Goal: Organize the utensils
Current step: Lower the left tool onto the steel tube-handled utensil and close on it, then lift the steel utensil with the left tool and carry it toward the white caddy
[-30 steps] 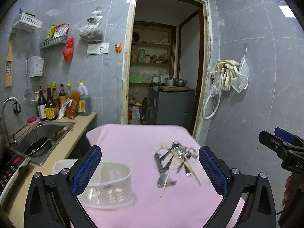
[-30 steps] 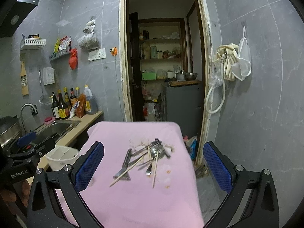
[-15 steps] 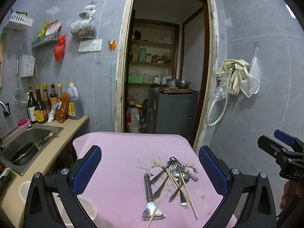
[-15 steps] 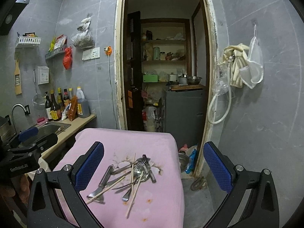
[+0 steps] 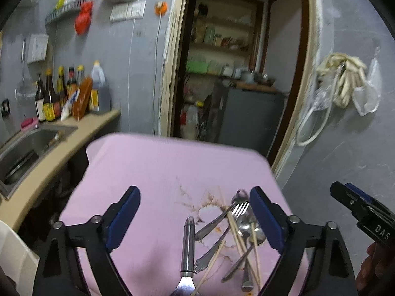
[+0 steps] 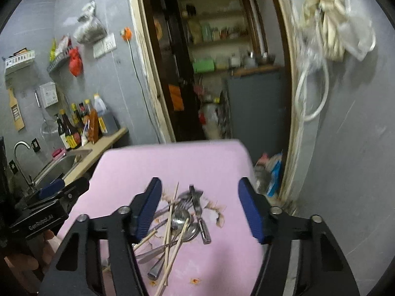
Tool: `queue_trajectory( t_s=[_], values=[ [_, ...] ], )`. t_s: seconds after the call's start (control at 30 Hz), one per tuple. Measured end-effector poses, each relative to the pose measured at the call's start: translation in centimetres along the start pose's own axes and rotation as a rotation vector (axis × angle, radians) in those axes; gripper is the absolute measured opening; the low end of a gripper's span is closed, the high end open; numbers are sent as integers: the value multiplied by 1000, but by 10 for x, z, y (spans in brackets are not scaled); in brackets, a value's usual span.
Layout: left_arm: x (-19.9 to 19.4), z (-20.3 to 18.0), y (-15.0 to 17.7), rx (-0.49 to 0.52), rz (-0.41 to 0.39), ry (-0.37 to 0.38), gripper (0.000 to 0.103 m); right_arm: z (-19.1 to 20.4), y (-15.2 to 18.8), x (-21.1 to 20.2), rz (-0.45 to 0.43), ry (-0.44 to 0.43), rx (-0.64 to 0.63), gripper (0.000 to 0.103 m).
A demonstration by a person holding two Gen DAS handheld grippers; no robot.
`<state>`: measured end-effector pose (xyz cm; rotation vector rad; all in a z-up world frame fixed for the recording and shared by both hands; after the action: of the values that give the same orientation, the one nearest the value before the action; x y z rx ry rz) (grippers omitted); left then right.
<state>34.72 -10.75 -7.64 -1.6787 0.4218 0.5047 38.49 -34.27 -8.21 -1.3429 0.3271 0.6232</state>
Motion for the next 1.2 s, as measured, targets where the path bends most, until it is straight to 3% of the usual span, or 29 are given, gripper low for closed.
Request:
queue_trajectory(
  t_s=[0.27,0.4,0.6,1.0,1.07,1.13,1.2],
  values=[
    [65,11,29,-49,234,5,61,6,36,84,226,-119,0,28],
    [92,11,45,-55,363,38,42,15,49,116,314,-164,-28,22],
    [106,10,56,-52,437,46,40,33,67,152,428,-221,-77,19],
    [131,16,70,-98,572,104,30,44,86,185,559,-301,-130,19],
    [132,17,69,-98,575,112,28,45,85,188,564,-306,-152,14],
    [134,18,69,-96,593,120,18,49,83,188,563,-312,-170,8],
    [133,18,67,-95,597,128,18,49,81,183,551,-310,-180,5]
  ],
)
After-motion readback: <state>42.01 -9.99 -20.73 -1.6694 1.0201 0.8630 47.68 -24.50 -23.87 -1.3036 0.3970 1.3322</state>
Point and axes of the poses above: each gripper's, at about its wrist camera, not at the fingertips, and x roughly the way its jaws point, z to its left, y to its underside, the point moved 7 cm from there along x, roughly the way its jaws point
